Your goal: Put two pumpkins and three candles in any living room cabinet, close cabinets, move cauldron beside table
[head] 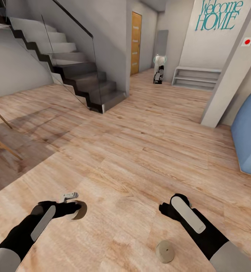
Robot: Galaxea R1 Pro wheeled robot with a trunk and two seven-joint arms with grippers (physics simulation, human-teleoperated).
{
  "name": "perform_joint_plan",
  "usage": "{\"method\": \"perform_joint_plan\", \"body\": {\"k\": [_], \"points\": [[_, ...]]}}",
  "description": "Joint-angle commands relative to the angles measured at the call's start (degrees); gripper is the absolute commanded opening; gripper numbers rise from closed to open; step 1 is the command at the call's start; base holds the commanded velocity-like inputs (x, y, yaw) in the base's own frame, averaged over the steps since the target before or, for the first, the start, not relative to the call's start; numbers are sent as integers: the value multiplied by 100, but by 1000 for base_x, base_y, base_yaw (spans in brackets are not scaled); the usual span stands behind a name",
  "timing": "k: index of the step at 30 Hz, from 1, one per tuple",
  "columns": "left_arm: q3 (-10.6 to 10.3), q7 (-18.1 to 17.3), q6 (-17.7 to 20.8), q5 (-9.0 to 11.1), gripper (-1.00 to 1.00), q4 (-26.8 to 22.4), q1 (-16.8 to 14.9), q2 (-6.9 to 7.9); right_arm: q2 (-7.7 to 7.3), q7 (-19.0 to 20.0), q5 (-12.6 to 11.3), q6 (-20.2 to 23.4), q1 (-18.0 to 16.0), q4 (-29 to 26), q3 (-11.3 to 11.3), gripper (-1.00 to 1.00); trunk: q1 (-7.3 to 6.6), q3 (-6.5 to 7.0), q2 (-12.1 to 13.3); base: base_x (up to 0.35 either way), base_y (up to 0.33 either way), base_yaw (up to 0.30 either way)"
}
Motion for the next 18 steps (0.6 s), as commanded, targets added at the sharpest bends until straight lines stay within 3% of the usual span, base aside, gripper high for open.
{"method": "perform_joint_plan", "body": {"k": [1, 3, 4, 6, 10, 18], "points": [[9, 32, 106, 163, -100, -572, 243, 82, 12, -33, -22, 49, -7, 3, 12, 100, 22, -24, -43, 0, 0, 0], [143, 29, 661, 527, -100, -1516, 649, 160, 36, -29, -23, 53, -7, 11, 15, 100, 66, -60, -124, 0, 0, 0], [289, 30, 1055, 822, -100, -2016, 853, 190, 48, -27, -22, 66, -7, 14, 17, 100, 88, -78, -164, 0, 0, 0], [457, 31, 1263, 1048, -100, -2354, 1019, 219, 57, -16, -24, 112, -7, 16, 16, 100, 132, -113, -244, 0, 0, 0], [577, 32, 1387, 1224, -100, -2575, 1136, 238, 101, -3, -37, 169, -7, 17, 15, 100, 220, -185, -404, 0, 0, 0], [597, 24, 1406, 1290, -100, -2600, 1160, 241, 133, -1, -50, 181, -7, 28, 15, 100, 396, -329, -725, 0, 0, 0]]}}
